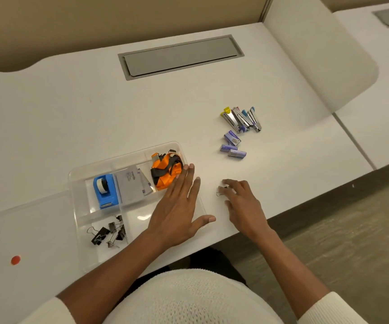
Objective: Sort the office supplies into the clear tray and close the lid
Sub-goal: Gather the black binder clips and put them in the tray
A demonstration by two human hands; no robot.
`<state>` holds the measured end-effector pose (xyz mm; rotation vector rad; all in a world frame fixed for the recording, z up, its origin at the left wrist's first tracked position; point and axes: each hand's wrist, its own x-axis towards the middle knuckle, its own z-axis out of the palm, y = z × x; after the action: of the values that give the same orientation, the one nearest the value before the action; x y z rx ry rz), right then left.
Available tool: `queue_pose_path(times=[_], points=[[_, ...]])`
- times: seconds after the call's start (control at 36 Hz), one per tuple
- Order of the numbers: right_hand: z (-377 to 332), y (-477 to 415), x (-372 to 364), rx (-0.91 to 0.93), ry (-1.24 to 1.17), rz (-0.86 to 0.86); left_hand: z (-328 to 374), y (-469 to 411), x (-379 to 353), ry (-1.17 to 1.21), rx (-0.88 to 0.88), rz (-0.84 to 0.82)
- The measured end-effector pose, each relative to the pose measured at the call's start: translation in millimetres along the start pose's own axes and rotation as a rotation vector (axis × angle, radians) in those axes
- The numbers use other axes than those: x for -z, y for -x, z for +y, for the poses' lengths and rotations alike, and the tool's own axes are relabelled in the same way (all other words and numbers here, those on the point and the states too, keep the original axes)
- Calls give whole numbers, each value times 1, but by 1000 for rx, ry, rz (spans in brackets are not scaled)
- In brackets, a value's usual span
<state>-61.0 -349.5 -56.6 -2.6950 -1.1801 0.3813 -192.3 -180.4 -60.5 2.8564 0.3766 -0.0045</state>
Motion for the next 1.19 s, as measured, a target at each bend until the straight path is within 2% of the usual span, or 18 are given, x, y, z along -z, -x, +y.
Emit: queue_pose_path(times=[0.17, 0.42, 0.5, 0.61, 0.72, 0.89, 1.06, 1.19], points=[[-1, 0, -3, 22, -27, 12, 1, -6, -3, -18, 19, 11], [-9, -14, 10, -134, -220, 6, -1, -3, 4, 37, 28, -12], [-20, -17, 22, -129, -266, 66, -7, 5, 13, 64, 56, -1], [-44, -22, 40, -89, -314, 140, -27, 29, 27, 140, 159, 93], [-77, -24, 52, 57, -361, 144, -60, 73, 36, 131, 367, 164], [-133, -22, 42, 387, -363, -46, -101, 144, 41, 206, 670, 238], [-186, -20, 16, 658, -283, -144, -107, 175, 42, 173, 772, 197], [-217, -19, -4, 724, -221, -116, -101, 171, 43, 151, 790, 236]])
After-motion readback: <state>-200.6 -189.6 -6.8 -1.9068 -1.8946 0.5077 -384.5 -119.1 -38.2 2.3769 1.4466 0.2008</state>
